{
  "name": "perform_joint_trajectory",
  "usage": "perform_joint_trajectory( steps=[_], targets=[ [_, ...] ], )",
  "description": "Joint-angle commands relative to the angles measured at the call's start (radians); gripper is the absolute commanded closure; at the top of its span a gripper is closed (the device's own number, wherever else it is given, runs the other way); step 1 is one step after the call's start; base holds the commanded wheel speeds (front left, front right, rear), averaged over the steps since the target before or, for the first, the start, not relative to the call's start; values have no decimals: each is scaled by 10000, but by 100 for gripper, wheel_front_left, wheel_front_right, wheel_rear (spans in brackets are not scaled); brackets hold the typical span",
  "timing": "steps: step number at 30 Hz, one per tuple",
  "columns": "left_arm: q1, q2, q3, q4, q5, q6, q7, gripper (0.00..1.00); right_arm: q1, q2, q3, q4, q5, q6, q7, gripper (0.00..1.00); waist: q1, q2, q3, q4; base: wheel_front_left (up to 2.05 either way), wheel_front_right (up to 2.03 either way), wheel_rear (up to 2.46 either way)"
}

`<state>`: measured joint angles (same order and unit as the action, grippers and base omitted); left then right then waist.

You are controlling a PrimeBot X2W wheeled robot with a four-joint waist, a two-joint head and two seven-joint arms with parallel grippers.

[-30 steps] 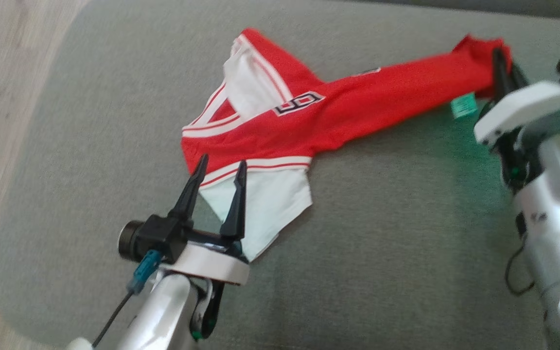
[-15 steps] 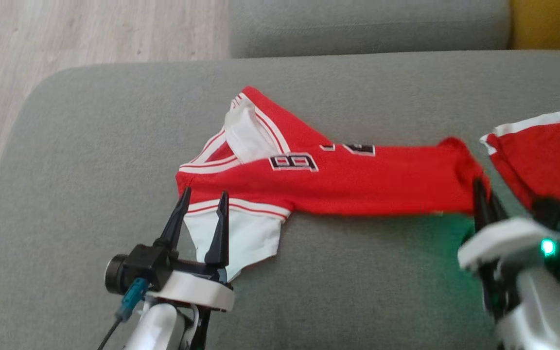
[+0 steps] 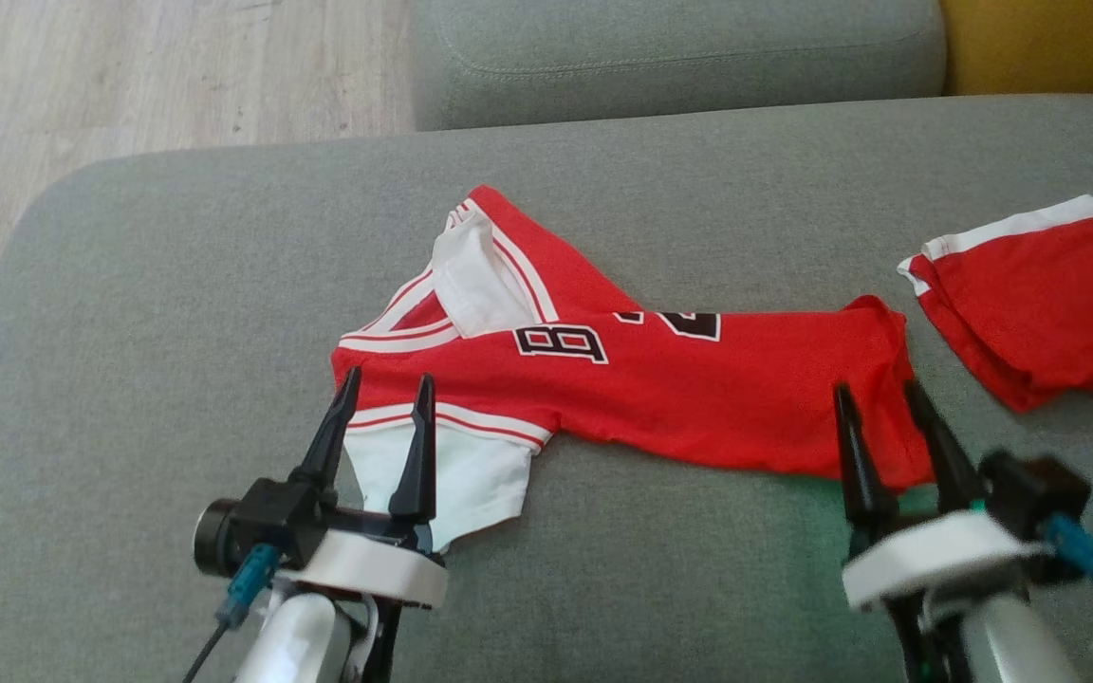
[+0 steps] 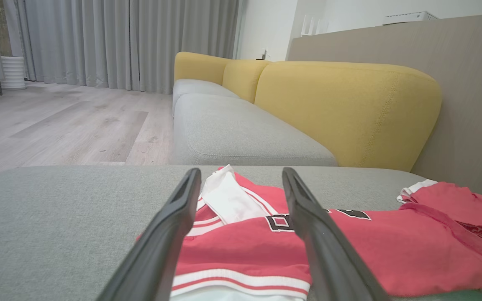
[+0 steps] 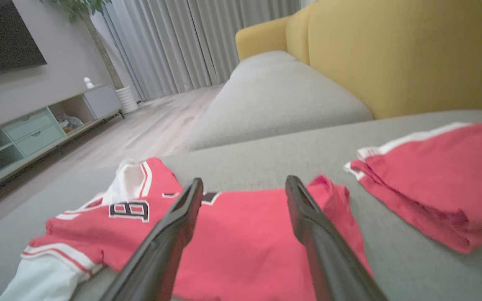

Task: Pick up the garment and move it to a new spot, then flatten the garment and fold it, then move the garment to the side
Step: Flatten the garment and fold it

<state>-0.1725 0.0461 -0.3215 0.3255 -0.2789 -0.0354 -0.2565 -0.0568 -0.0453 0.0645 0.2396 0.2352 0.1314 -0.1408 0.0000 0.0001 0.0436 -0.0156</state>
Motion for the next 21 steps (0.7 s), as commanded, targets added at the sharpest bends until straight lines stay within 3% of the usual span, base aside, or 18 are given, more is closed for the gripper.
perform_joint_trajectory(
  steps=[1, 9, 13, 21],
  targets=[
    [-107, 41, 372, -257, 74, -8, -53, 0, 145, -52, 208, -262, 7, -7, -65, 0, 0, -1, -4, -12, 0, 0, 0],
    [-42, 41, 280, -248, 102, -26, -53, 0, 623, -50, -116, -271, 115, -7, -137, 0, 0, -1, 72, -3, 0, 0, 0],
    [-67, 41, 268, -167, 124, -50, -53, 0, 575, -50, -802, 126, -28, -7, 64, 0, 0, -1, 222, 59, 0, 0, 0],
    [-211, 41, 141, -81, 116, -88, -53, 0, 194, -50, -1052, 1007, 371, -7, 461, 0, 0, -1, 469, 251, 0, 0, 0]
  ],
)
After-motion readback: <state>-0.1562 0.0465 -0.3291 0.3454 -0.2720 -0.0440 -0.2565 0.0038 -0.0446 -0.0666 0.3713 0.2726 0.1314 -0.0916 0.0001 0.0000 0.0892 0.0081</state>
